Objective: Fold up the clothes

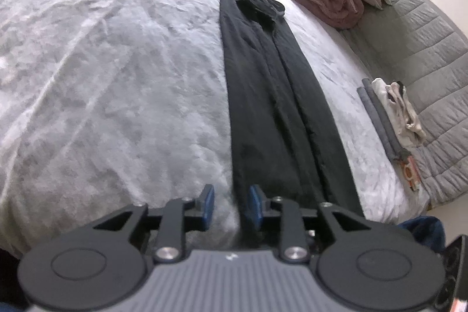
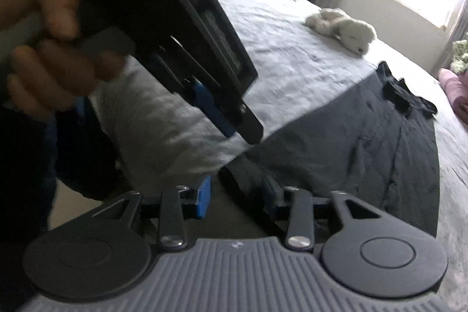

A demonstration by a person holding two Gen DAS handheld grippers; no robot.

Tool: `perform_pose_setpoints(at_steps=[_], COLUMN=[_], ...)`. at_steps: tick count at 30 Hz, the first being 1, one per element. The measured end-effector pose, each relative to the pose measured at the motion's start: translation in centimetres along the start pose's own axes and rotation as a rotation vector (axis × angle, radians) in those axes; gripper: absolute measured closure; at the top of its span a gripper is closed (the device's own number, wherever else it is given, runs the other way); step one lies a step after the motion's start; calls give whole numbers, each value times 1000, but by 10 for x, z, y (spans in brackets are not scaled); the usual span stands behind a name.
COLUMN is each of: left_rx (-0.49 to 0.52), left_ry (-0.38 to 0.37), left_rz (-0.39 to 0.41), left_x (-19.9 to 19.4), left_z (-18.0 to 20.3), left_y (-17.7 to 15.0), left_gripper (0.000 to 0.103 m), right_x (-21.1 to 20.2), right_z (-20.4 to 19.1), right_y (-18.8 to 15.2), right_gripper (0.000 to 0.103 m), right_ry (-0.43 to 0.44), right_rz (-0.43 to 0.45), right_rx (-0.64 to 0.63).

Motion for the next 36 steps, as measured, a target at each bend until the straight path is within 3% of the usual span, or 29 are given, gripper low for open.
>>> perform_pose_setpoints(at_steps=[4, 8, 10, 12, 13, 14, 17, 21, 23, 25, 28, 33, 36], left_rx=[-117, -198, -191, -179, -169, -150, -80, 6, 18, 29, 37, 35, 30], left_ry=[-68, -120, -122, -114, -111, -106, -90, -58, -63, -66, -65, -66, -67], left_rz=[-13, -24, -26, -23, -24, -25, -29, -31, -27, -24, -21, -21, -22], left_x=[1, 7, 11, 16, 18, 20, 25, 28, 26, 25, 25, 25, 25], left_z=[-8, -6, -1, 2, 4, 7, 13, 18, 18, 18, 18, 18, 17], left_y=[2, 1, -2, -3, -5, -6, -12, -17, -17, -16, -16, -16, -17], left_gripper=[58, 54, 54, 57, 64, 82, 98, 99, 100, 100, 100, 99, 99], right_x=[-15, -19, -19, -20, -20, -20, -21, -26, -43, -67, -97, -122, -127], right_z=[20, 24, 23, 18, 16, 14, 14, 15, 20, 40, 84, 145, 157], right_y=[9, 14, 15, 16, 16, 16, 13, 5, 2, -2, -16, -57, -79], right_gripper=[94, 94, 94, 94, 94, 94, 94, 82, 61, 58, 58, 58, 58], right_ry=[-16, -33, -35, -30, -32, -34, -32, 30, 58, 21, -103, -342, -366], right_rz=[70, 82, 86, 90, 90, 90, 80, 31, 32, 65, 100, 56, 35], right_rx=[149, 171, 190, 200, 197, 193, 209, 240, 268, 356, 558, 837, 981])
Point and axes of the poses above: each gripper's, at about its wrist camera, not at the fingertips, and x roughly the way its jaws point, z to its right, y to its top, the point moved 2 cm from there along x, roughly the way its jaws point, and after that the axes turned 14 degrees about z, right-handed, at the moved point
